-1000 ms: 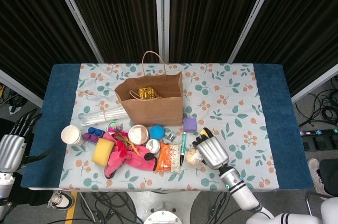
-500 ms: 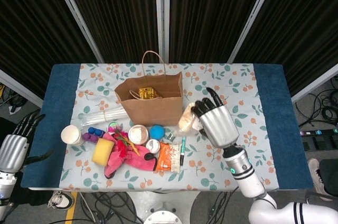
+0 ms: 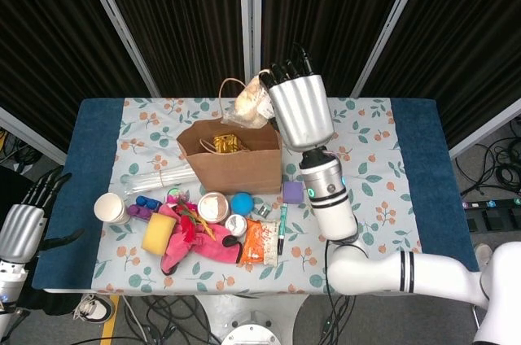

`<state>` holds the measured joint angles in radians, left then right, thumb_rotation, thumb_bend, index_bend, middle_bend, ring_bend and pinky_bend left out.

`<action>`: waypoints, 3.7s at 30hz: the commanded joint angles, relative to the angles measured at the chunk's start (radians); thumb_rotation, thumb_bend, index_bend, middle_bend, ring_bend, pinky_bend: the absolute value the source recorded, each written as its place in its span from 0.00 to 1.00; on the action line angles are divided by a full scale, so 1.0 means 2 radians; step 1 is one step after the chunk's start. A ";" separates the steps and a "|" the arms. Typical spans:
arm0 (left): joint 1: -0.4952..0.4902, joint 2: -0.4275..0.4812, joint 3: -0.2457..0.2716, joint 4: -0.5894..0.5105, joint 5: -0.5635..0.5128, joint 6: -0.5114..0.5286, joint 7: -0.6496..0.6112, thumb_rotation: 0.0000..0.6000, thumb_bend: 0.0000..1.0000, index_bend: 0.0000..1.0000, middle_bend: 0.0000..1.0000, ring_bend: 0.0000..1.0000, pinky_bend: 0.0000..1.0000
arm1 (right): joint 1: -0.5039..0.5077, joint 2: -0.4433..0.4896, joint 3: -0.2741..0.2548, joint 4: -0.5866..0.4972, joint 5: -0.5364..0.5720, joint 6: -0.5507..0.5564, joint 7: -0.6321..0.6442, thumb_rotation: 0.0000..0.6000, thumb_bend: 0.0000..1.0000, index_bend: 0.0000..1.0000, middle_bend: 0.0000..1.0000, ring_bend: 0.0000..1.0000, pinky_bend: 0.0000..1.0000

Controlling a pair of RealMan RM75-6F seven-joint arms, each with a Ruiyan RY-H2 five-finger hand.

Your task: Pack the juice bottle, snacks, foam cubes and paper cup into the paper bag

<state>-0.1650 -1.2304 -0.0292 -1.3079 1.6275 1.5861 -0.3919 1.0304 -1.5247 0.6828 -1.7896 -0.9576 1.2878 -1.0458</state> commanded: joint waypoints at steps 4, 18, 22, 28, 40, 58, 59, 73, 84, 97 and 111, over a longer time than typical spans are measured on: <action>0.001 0.000 -0.001 0.001 -0.004 -0.001 -0.002 1.00 0.09 0.13 0.10 0.06 0.16 | 0.059 -0.054 -0.021 0.071 0.055 0.004 -0.024 1.00 0.26 0.63 0.56 0.39 0.18; 0.002 -0.001 -0.002 0.008 -0.008 -0.003 -0.010 1.00 0.09 0.13 0.10 0.06 0.16 | 0.080 -0.082 -0.076 0.101 0.096 0.006 -0.030 1.00 0.17 0.52 0.47 0.31 0.15; 0.002 -0.001 -0.002 0.009 -0.008 -0.002 -0.010 1.00 0.09 0.13 0.10 0.06 0.16 | 0.082 -0.067 -0.077 0.081 0.133 -0.006 -0.040 1.00 0.02 0.25 0.30 0.13 0.03; 0.003 0.001 -0.002 0.009 -0.009 -0.001 -0.011 1.00 0.09 0.13 0.10 0.06 0.16 | 0.087 -0.055 -0.083 0.073 0.135 -0.010 -0.029 1.00 0.00 0.06 0.20 0.03 0.00; 0.003 0.002 -0.002 0.004 -0.006 0.000 -0.009 1.00 0.09 0.13 0.10 0.06 0.16 | 0.066 -0.012 -0.092 0.002 0.088 0.036 0.010 1.00 0.00 0.06 0.21 0.04 0.00; -0.004 0.002 0.000 -0.004 0.001 -0.005 0.001 1.00 0.09 0.13 0.10 0.06 0.16 | -0.183 0.111 -0.284 -0.118 0.016 0.073 0.225 1.00 0.00 0.22 0.34 0.16 0.06; -0.004 0.002 0.000 -0.005 0.001 -0.005 0.002 1.00 0.09 0.13 0.10 0.06 0.16 | -0.188 0.101 -0.285 -0.099 0.020 0.066 0.242 1.00 0.00 0.22 0.33 0.15 0.05; -0.002 0.007 0.004 -0.010 0.005 -0.004 0.010 1.00 0.09 0.13 0.10 0.06 0.16 | -0.167 -0.052 -0.249 0.146 0.089 -0.090 0.338 1.00 0.00 0.22 0.30 0.12 0.00; -0.003 0.006 0.002 -0.004 0.000 -0.006 0.009 1.00 0.09 0.13 0.10 0.06 0.16 | -0.155 -0.099 -0.238 0.192 0.030 -0.093 0.350 1.00 0.00 0.22 0.28 0.10 0.00; -0.004 0.004 0.003 0.001 -0.001 -0.008 0.006 1.00 0.09 0.13 0.10 0.06 0.16 | -0.135 -0.135 -0.224 0.239 0.038 -0.135 0.336 1.00 0.00 0.21 0.31 0.09 0.00; -0.002 0.004 0.003 -0.001 0.003 -0.002 0.003 1.00 0.09 0.13 0.10 0.06 0.16 | -0.142 -0.149 -0.224 0.244 0.025 -0.115 0.313 1.00 0.21 0.41 0.47 0.26 0.11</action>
<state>-0.1697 -1.2214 -0.0230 -1.3102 1.6328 1.5832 -0.3859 0.7508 -1.8277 0.2335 -1.2905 -0.8979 1.0498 -0.4215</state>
